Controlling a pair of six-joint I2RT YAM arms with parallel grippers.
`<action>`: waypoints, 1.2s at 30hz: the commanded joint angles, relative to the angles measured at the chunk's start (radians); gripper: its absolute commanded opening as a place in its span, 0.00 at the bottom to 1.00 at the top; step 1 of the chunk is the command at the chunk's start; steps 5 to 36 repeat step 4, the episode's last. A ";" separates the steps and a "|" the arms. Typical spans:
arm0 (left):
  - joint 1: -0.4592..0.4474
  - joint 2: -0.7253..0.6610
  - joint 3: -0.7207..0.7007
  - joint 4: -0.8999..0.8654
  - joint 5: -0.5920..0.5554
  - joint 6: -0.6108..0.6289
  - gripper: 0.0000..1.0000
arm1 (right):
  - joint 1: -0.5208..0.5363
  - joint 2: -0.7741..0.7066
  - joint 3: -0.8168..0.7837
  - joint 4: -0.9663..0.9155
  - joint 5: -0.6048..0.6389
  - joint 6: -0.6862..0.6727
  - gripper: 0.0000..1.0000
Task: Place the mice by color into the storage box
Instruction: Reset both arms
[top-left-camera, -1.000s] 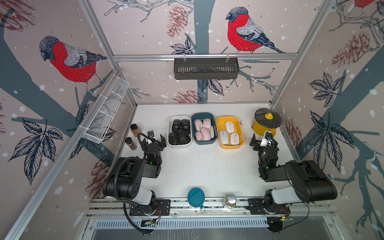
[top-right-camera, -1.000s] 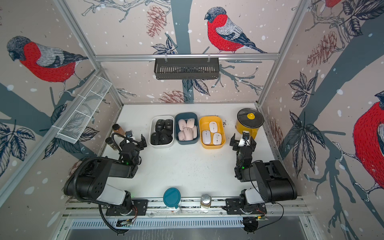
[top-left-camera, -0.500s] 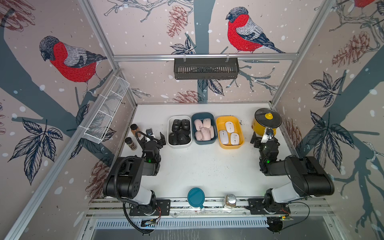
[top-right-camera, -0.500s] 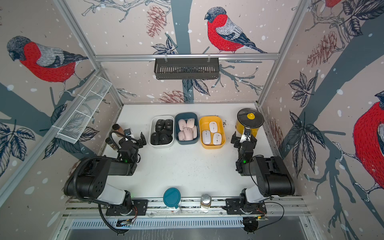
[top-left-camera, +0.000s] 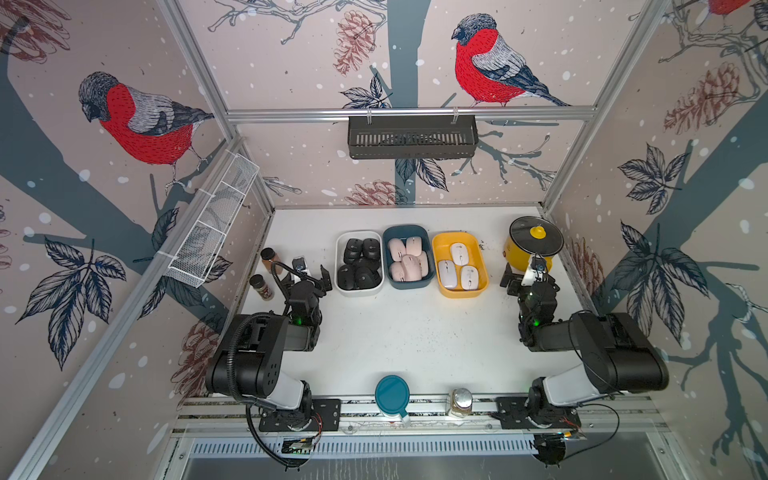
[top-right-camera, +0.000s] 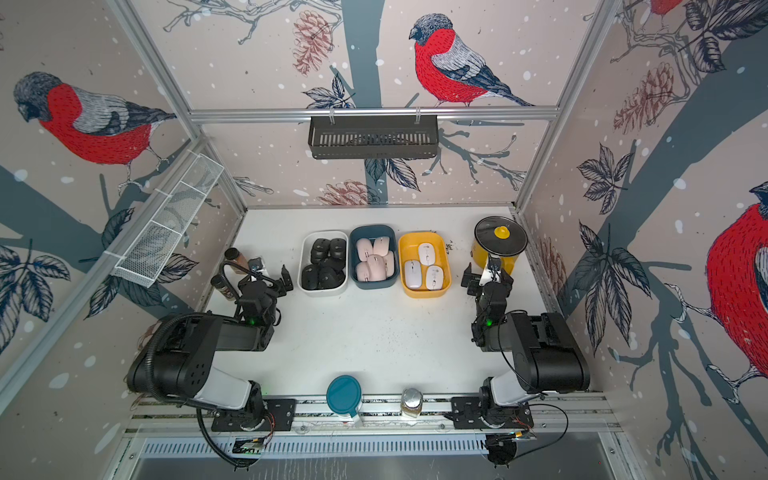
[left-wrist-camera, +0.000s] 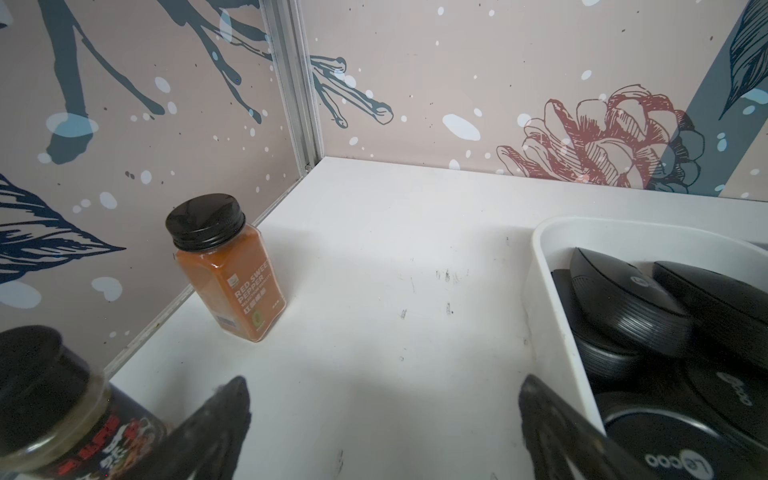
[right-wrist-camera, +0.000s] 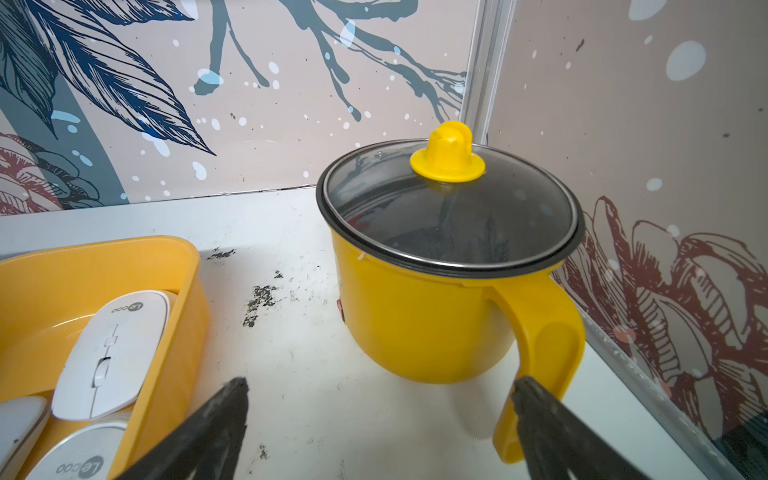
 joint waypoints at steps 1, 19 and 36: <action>0.002 -0.003 0.007 0.020 0.010 -0.002 0.99 | 0.003 -0.002 0.005 -0.001 -0.006 0.016 0.99; 0.000 -0.008 0.002 0.019 0.011 -0.003 0.99 | 0.002 -0.003 0.005 -0.001 -0.007 0.016 0.99; 0.000 -0.008 0.002 0.019 0.011 -0.003 0.99 | 0.002 -0.003 0.005 -0.001 -0.007 0.016 0.99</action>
